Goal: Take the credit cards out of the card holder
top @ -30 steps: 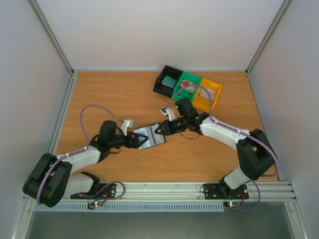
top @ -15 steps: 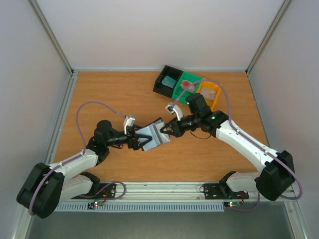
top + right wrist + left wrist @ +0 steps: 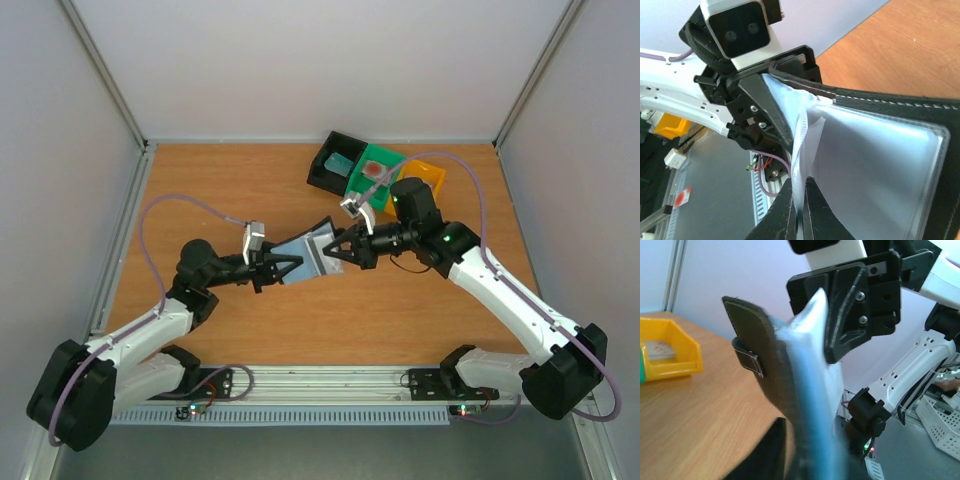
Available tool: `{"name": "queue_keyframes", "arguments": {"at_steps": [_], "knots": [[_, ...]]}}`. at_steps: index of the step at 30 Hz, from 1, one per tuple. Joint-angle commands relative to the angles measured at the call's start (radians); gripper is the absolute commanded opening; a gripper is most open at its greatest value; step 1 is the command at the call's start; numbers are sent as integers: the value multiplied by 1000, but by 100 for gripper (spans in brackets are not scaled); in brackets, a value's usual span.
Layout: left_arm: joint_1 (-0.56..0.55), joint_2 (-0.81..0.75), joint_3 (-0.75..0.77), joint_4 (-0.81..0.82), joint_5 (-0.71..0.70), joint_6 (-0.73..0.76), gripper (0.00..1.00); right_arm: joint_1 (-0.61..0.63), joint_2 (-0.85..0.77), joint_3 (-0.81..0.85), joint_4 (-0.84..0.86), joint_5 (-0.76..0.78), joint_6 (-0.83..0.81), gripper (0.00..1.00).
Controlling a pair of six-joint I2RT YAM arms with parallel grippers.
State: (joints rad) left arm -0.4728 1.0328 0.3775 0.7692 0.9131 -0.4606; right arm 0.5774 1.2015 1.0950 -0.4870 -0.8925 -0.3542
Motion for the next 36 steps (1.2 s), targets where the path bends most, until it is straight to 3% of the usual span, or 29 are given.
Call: {"name": "queue_keyframes", "arguments": {"at_steps": [1, 5, 8, 11, 15, 17, 25, 33, 36], "knots": [[-20, -7, 12, 88, -34, 9, 1, -2, -16, 9, 48, -50, -12, 4], [-42, -19, 6, 134, -57, 59, 0, -4, -30, 15, 42, -119, -39, 43], [-44, -30, 8, 182, -146, 179, 0, -7, -67, 5, 22, -124, -83, 52], [-44, -28, 43, 153, -279, 179, 0, -10, -77, -8, 65, -154, -62, 53], [-89, -5, 48, 166, -309, 139, 0, 12, -38, -72, 370, -209, 122, 52], [-107, -4, 56, 147, -331, 134, 0, 39, -17, -77, 423, -183, 132, 52], [-124, -5, 52, 202, -291, 115, 0, 56, -40, -50, 267, -53, 17, 51], [-125, -15, 32, 317, -171, 124, 0, 24, -51, 61, -28, -45, -146, 40], [-128, -14, 31, 360, -133, 113, 0, 24, -35, 84, -21, -81, -151, 35]]}}
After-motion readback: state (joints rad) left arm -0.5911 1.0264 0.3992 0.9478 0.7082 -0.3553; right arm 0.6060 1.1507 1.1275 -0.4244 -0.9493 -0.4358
